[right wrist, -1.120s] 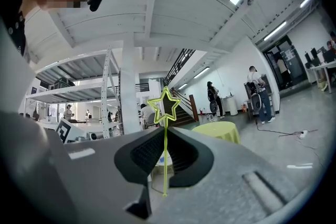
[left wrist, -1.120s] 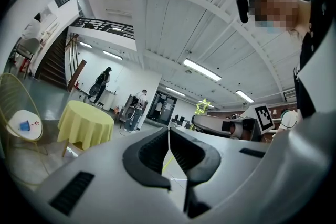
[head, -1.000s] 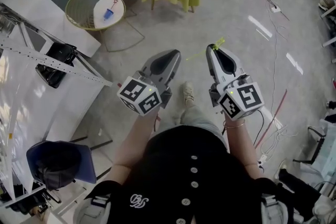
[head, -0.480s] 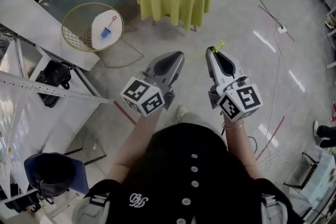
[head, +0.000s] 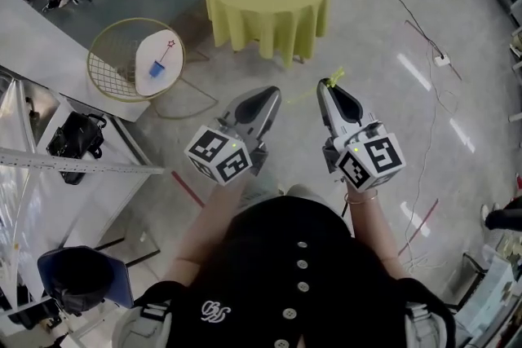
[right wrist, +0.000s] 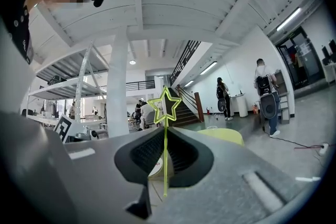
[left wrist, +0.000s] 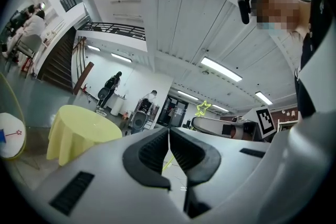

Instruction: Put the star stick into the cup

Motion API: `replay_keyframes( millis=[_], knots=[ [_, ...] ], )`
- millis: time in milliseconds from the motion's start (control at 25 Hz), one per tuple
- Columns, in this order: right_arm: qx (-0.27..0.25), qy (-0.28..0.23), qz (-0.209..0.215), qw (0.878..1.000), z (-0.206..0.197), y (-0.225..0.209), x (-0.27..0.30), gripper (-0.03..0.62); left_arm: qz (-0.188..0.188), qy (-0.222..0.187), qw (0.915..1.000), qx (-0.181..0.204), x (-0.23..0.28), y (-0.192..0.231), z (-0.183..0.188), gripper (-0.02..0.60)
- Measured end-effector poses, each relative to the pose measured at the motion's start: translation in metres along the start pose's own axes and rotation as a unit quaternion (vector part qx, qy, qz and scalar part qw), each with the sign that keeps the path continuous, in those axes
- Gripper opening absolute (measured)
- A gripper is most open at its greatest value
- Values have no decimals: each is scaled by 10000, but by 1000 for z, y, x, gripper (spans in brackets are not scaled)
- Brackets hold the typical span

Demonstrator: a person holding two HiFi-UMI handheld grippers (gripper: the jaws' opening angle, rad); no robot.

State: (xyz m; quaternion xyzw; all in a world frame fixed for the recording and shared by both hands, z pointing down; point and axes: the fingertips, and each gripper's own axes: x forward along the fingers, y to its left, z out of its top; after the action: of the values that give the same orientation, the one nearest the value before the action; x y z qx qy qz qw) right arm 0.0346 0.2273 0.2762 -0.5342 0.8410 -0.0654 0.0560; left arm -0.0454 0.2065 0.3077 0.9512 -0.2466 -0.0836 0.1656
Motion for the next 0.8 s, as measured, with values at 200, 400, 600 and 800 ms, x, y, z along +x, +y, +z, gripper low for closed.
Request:
replay_keyframes(
  millis=[200,400,600,800],
  knots=[
    [152,96,11,9998,-9,-20,19,15,77,89,9999,-70,17,19,-4,20],
    [200,119,-10,9997,-17,-31,43,15,61,115,9998,-122,31,43,-3,20],
    [180,134,-23,9997,-18,-48,76,15,24,147,9997,-213,52,75,1,20],
    [89,77,-102,9999,-5,-78,123,15,-143,181,9996,-142,89,109,21,20]
  ],
)
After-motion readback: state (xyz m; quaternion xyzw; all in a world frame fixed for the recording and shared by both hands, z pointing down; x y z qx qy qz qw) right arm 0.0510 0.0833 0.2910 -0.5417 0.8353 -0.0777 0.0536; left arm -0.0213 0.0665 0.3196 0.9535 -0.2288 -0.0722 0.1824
